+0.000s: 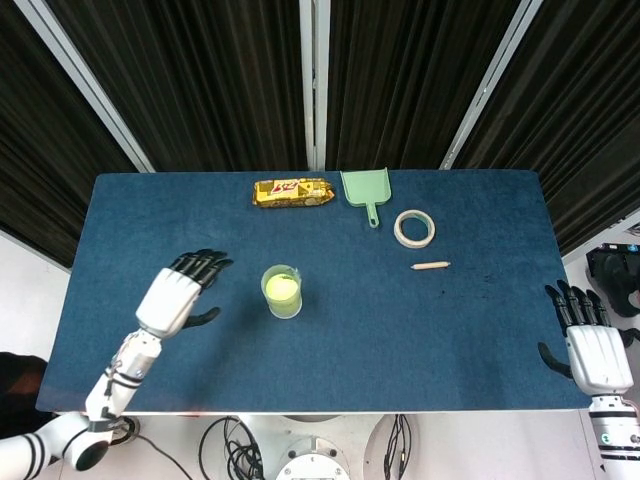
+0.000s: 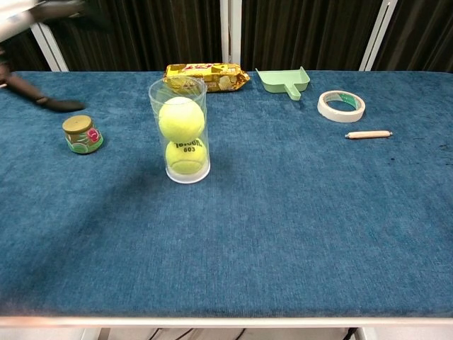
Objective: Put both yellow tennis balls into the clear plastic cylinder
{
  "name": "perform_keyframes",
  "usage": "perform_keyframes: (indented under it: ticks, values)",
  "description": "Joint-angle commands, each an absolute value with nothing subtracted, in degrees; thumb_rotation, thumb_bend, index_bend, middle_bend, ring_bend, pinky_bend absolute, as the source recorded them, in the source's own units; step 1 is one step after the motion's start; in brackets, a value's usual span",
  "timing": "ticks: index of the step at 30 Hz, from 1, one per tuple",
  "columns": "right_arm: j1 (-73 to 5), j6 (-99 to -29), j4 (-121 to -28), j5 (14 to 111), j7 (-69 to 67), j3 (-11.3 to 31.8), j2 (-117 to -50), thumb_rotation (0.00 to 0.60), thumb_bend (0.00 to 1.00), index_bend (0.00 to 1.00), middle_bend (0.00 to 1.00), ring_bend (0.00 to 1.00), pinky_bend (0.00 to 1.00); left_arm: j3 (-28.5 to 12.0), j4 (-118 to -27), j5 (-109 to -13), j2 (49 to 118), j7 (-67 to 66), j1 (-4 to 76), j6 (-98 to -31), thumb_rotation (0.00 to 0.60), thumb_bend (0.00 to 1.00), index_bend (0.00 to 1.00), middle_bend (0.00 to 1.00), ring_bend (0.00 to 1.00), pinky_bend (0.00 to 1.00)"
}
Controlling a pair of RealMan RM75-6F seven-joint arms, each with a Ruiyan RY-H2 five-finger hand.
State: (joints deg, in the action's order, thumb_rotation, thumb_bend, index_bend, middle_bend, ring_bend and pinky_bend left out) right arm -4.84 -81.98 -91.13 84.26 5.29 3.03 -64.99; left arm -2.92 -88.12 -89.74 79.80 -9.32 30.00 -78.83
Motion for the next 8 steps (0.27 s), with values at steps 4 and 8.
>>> perform_keyframes:
  ticks: [4, 8]
  values:
    - [-5.39, -82.19, -89.00, 85.74, 5.45, 2.85, -66.06, 0.600, 0.22, 0.00, 0.00, 0.00, 0.00, 1.18, -82.20, -87.03, 75.83, -11.28, 17.96, -89.58, 0.600, 0.16, 0.21, 0.18, 0.10, 0.20]
    - [-5.17, -82.97, -88.27, 86.72, 5.93, 2.43, -66.87, 0.600, 0.22, 0.00, 0.00, 0.00, 0.00, 0.93, -80.56, -84.61, 75.59, -6.75, 13.73, -92.36, 0.600, 0.16, 0.19, 0.17, 0.09, 0.14]
